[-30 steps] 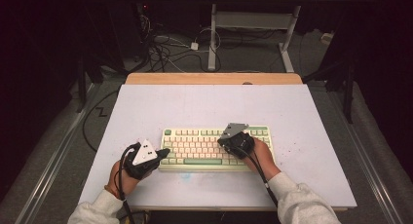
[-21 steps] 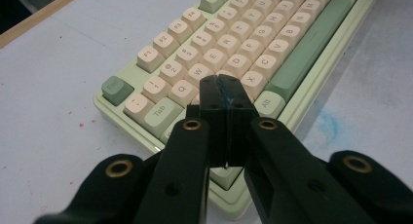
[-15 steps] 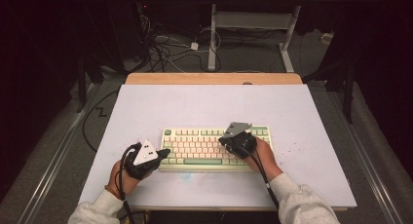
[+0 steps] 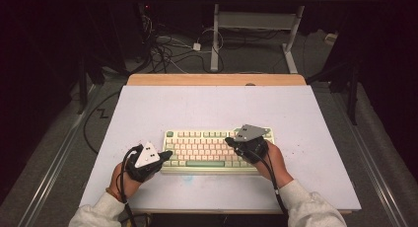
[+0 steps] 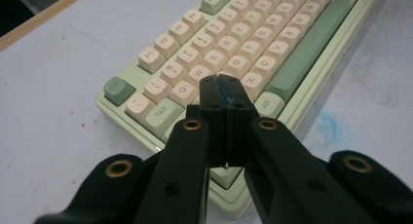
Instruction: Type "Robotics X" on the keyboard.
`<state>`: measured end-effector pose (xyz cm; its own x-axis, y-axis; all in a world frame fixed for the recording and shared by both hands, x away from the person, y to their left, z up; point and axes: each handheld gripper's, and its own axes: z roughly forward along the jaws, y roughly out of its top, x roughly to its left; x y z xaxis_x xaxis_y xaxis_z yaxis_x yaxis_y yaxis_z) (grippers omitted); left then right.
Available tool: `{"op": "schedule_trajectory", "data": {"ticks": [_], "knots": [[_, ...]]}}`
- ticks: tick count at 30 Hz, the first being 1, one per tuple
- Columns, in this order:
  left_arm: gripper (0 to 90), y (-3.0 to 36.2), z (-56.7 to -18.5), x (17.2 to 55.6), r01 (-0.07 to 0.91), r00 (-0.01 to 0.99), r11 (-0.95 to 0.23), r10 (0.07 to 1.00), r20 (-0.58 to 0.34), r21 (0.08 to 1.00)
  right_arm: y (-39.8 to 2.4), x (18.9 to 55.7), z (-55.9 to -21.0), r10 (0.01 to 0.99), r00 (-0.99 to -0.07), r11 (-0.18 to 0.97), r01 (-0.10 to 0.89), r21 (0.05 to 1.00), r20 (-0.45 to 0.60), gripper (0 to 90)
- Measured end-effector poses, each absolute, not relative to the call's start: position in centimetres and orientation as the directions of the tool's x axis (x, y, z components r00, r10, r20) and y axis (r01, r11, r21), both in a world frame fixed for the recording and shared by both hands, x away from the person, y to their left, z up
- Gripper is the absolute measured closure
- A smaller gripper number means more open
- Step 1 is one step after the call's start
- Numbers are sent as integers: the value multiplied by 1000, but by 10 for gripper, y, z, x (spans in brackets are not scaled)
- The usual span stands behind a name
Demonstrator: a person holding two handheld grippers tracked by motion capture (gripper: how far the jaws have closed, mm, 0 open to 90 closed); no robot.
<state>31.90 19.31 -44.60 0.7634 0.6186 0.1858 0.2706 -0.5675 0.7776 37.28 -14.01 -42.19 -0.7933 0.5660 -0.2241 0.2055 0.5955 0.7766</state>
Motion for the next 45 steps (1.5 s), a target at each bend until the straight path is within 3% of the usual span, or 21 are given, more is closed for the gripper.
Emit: {"op": "schedule_trajectory", "data": {"ticks": [21, 45], "knots": [[876, 181, -443, 320, 262, 784, -565, 597, 168, 782, -171, 344, -407, 581, -780, 563, 177, 808, -233, 900], [877, 127, -437, 341, 223, 854, -621, 496, 157, 751, -209, 324, -409, 614, -753, 561, 203, 803, -238, 900]]}}
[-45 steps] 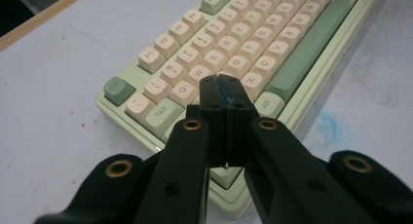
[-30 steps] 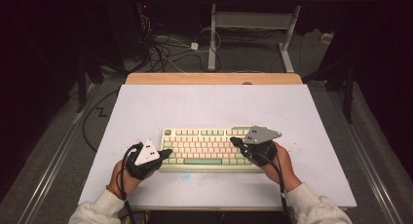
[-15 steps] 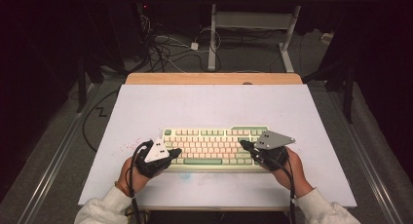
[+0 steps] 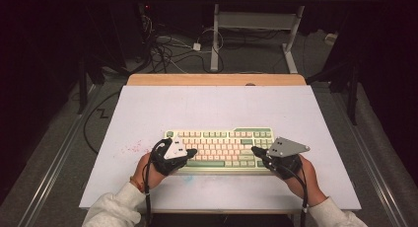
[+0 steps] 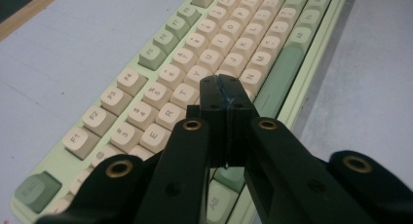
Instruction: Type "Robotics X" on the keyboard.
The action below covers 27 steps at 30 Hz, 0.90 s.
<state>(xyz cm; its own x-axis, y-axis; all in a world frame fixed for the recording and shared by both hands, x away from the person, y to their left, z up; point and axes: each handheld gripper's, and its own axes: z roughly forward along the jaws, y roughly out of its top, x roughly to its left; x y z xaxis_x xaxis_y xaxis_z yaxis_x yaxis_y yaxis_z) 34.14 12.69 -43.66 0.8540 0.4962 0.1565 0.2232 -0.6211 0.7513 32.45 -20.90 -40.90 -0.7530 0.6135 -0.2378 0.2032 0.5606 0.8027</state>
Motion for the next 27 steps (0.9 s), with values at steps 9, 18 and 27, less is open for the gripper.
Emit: {"op": "schedule_trajectory", "data": {"ticks": [9, 18, 27], "knots": [[877, 110, -437, 348, 219, 871, -638, 469, 147, 738, -214, 319, -407, 621, -746, 551, 198, 810, -240, 900], [877, 95, -443, 355, 216, 888, -685, 434, 151, 696, -216, 319, -409, 618, -748, 557, 202, 805, -241, 900], [877, 91, -447, 359, 222, 897, -710, 418, 146, 669, -215, 319, -410, 612, -752, 567, 203, 798, -243, 900]]}}
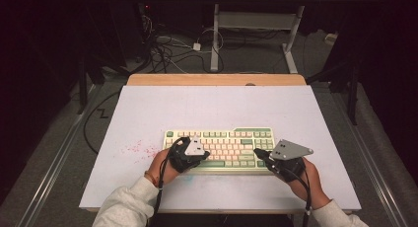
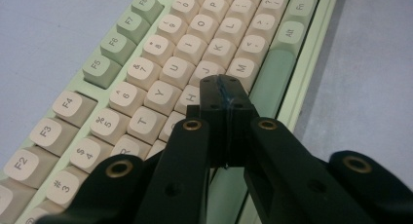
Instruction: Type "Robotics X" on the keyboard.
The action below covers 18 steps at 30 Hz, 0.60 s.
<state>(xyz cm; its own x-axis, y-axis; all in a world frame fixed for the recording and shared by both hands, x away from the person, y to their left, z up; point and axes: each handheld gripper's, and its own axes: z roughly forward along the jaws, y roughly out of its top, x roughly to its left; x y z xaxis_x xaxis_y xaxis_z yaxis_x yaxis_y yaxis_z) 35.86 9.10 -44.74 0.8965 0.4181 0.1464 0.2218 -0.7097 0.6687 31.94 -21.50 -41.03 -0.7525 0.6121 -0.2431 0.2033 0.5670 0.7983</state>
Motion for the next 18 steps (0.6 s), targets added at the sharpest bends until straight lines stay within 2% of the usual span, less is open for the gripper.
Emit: {"op": "schedule_trajectory", "data": {"ticks": [18], "knots": [[876, 90, -450, 362, 237, 893, -714, 427, 141, 658, -213, 321, -414, 603, -760, 581, 207, 787, -244, 900]]}}
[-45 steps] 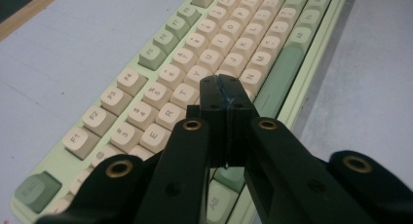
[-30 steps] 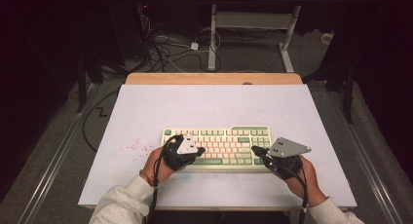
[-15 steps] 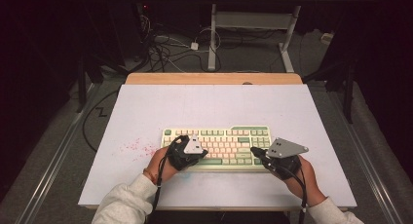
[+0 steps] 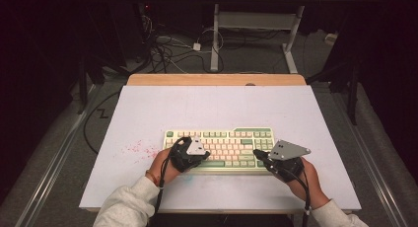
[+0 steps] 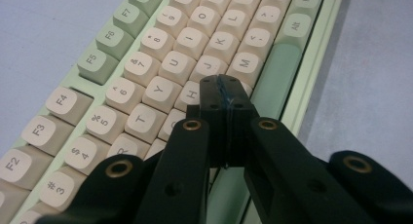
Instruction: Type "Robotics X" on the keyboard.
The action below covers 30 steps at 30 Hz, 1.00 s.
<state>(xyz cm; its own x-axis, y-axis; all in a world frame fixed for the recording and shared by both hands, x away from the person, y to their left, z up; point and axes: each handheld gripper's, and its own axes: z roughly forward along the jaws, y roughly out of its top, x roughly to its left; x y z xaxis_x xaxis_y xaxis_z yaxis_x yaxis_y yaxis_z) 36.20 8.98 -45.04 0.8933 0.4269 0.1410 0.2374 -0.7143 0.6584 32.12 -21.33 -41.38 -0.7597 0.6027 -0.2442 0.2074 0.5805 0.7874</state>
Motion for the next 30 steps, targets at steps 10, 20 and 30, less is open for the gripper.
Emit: {"op": "schedule_trajectory", "data": {"ticks": [10, 20, 30], "knots": [[877, 90, -450, 361, 234, 892, -719, 426, 149, 655, -212, 320, -413, 600, -761, 582, 204, 787, -246, 900], [876, 90, -450, 362, 236, 893, -717, 427, 144, 656, -211, 320, -414, 595, -766, 585, 203, 786, -245, 900], [876, 90, -450, 362, 237, 893, -717, 427, 145, 655, -211, 320, -414, 596, -765, 583, 204, 786, -243, 900]]}}
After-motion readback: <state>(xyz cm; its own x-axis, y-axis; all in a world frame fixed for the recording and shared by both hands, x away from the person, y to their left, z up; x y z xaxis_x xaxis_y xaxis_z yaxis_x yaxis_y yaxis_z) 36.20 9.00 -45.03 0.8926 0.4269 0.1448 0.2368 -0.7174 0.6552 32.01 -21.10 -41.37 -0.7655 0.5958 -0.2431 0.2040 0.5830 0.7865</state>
